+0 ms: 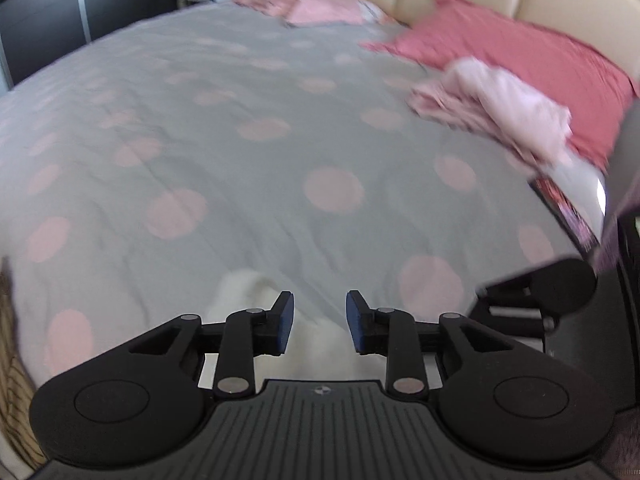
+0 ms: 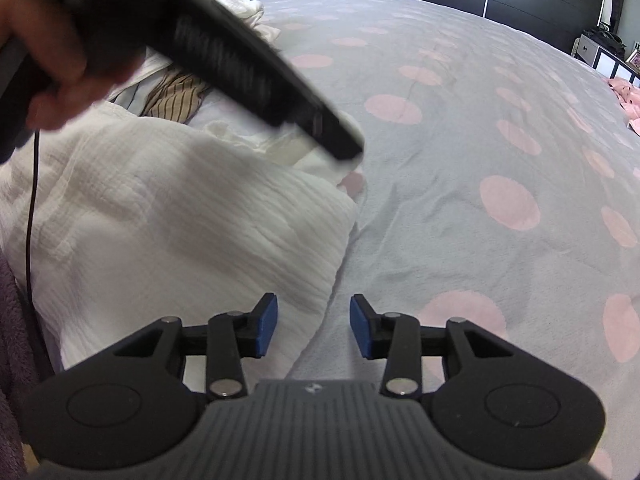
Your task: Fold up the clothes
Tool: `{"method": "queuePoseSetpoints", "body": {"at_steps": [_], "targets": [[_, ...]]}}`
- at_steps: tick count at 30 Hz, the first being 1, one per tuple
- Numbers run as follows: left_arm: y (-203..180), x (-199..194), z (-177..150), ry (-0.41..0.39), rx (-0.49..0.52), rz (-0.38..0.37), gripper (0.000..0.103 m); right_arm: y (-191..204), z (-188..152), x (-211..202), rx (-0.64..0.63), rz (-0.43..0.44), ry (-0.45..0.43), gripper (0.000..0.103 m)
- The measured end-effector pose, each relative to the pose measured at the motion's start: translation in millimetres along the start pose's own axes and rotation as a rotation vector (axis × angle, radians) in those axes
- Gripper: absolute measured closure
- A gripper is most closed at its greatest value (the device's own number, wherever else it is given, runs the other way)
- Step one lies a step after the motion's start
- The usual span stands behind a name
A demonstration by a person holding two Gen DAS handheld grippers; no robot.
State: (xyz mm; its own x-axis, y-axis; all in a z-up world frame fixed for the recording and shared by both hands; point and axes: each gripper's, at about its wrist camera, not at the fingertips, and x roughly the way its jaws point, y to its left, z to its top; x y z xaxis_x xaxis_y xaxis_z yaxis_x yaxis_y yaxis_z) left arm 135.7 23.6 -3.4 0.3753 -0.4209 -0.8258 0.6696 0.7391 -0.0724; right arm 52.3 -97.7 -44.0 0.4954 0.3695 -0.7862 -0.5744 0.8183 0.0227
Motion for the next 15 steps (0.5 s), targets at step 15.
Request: {"method": "queuePoseSetpoints", "body": {"at_steps": [15], "targets": [[-18,8,-5,0.095,0.071,-0.156,0.096,-3,-10,5,0.016,0.018,0.052,0.058]]}}
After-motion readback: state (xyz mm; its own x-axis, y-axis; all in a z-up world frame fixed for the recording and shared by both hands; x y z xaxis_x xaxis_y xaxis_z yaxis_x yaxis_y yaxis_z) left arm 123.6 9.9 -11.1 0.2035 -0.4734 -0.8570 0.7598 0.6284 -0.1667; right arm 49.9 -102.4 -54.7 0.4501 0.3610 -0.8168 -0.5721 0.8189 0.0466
